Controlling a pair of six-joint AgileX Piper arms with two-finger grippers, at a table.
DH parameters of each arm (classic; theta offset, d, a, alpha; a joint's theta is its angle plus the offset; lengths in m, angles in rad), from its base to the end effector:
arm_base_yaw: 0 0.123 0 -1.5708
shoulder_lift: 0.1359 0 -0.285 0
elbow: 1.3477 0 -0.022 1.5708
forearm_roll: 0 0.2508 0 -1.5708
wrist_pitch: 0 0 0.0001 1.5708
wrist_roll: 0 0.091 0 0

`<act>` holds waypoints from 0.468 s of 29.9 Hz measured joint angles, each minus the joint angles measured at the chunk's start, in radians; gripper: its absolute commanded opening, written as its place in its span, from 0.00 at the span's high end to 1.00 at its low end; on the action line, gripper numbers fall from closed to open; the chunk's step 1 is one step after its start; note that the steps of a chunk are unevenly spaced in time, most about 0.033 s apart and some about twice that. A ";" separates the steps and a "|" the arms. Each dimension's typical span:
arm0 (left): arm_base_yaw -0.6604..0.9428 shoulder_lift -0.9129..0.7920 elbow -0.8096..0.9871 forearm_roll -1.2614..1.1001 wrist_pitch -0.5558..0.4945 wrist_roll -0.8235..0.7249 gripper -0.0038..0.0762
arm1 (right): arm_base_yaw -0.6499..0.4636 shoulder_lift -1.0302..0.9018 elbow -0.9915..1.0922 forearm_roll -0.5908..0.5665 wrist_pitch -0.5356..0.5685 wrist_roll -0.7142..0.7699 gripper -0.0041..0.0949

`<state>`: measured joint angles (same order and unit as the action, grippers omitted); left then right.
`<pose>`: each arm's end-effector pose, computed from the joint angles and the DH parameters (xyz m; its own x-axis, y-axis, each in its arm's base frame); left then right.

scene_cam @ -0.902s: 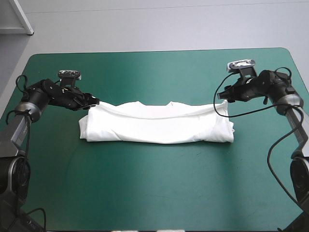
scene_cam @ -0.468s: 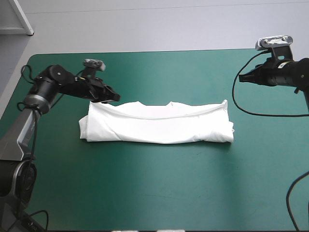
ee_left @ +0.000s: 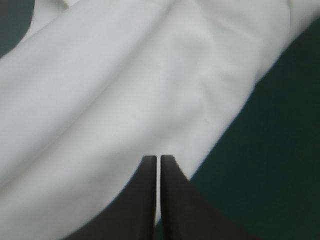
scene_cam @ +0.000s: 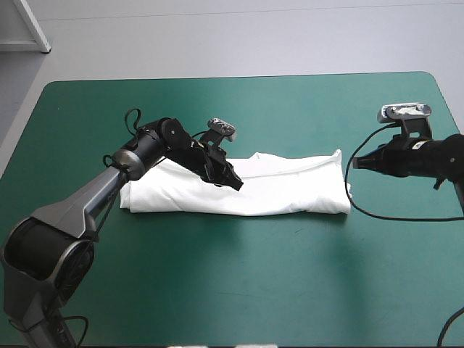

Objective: Fold the cloth

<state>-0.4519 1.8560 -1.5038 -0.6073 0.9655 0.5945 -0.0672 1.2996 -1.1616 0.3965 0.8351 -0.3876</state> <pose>0.3395 -0.2123 0.2658 -0.6746 0.5397 -0.5036 0.7266 0.6056 -0.3243 0.2720 0.0078 0.3493 -0.7277 -0.0600 -0.6833 -0.2090 0.9682 0.1376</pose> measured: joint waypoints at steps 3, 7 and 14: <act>0.000 0.059 0.000 -0.002 0.001 -0.007 0.93 | 0.000 0.000 0.072 0.077 -0.054 -0.034 0.97; 0.000 0.135 -0.001 -0.020 -0.001 -0.008 0.93 | 0.000 0.021 0.098 0.140 -0.098 -0.048 0.87; 0.001 0.176 -0.014 -0.051 0.002 -0.009 0.93 | 0.000 0.128 0.100 0.212 -0.060 -0.087 0.38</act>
<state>-0.4508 2.0317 -1.5179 -0.6580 0.9670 0.5856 -0.0672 1.4271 -1.0615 0.6088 0.7752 -0.4750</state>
